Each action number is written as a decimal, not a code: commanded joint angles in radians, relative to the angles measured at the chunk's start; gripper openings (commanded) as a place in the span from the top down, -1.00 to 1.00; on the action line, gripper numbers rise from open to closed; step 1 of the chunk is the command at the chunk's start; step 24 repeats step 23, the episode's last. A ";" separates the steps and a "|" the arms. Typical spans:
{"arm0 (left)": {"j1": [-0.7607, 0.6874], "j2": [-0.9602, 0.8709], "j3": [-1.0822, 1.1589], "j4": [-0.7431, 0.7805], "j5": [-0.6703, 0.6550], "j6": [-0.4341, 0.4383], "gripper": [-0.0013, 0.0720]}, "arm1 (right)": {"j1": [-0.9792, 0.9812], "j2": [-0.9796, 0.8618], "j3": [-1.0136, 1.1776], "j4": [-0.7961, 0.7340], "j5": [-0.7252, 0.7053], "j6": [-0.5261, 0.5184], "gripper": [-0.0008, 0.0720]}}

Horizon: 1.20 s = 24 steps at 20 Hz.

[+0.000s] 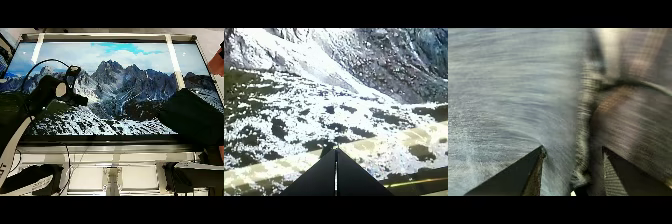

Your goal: Fold the clothes and pants, and hang the long-sleeved shirts on hangers.

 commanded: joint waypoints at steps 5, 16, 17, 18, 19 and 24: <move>0.002 0.001 0.000 0.002 -0.001 -0.001 0.90 | 0.182 0.294 -0.020 0.439 -0.041 -0.114 0.35; 0.002 0.001 0.000 0.002 -0.001 -0.001 0.90 | 1.179 0.393 -0.480 -0.034 -0.062 0.110 0.86; 0.002 0.001 0.000 0.002 -0.001 -0.001 0.90 | 1.204 0.393 -0.511 -0.032 -0.061 0.122 0.86; 0.002 0.001 0.000 0.002 -0.001 -0.001 0.90 | 1.218 0.393 -0.536 -0.032 -0.060 0.142 0.86; 0.002 0.001 0.000 0.002 -0.001 -0.001 0.90 | 1.225 0.393 -0.559 -0.031 -0.058 0.147 0.86; 0.002 0.001 0.000 0.002 -0.001 -0.001 0.90 | 1.226 0.393 -0.614 -0.032 -0.058 0.151 0.86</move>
